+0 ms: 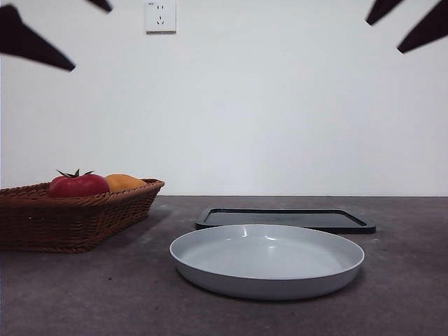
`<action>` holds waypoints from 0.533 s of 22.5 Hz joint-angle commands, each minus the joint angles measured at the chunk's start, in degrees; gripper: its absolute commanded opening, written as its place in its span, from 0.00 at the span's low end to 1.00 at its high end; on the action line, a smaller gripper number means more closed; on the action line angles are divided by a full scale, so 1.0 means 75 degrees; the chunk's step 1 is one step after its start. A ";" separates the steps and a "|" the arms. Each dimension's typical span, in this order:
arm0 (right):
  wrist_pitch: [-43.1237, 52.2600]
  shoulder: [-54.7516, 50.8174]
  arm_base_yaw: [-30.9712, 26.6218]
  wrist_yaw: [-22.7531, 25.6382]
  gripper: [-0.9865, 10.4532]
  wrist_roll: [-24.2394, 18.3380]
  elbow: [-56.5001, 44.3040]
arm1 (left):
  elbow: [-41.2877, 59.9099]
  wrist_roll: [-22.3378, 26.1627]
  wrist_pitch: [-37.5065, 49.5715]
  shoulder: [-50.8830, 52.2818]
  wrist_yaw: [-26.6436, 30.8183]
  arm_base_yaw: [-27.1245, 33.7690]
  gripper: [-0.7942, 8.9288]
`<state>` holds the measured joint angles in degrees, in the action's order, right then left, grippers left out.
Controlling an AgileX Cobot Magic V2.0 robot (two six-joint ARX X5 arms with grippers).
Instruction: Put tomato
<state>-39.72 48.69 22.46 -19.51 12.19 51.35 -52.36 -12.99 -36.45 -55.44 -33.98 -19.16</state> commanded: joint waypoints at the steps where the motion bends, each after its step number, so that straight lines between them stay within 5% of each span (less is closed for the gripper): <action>1: 0.0079 0.0038 0.0038 0.0006 0.47 -0.0082 0.0099 | -0.0163 0.0070 0.0064 -0.0047 -0.0047 -0.0035 0.72; 12: 0.0082 0.0038 0.0038 0.0003 0.54 -0.0082 0.0099 | -0.0169 0.0323 0.0061 -0.0047 -0.0041 -0.0026 0.73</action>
<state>-39.66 48.69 22.46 -19.51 12.19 51.35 -52.36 -11.57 -36.42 -55.44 -34.06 -19.16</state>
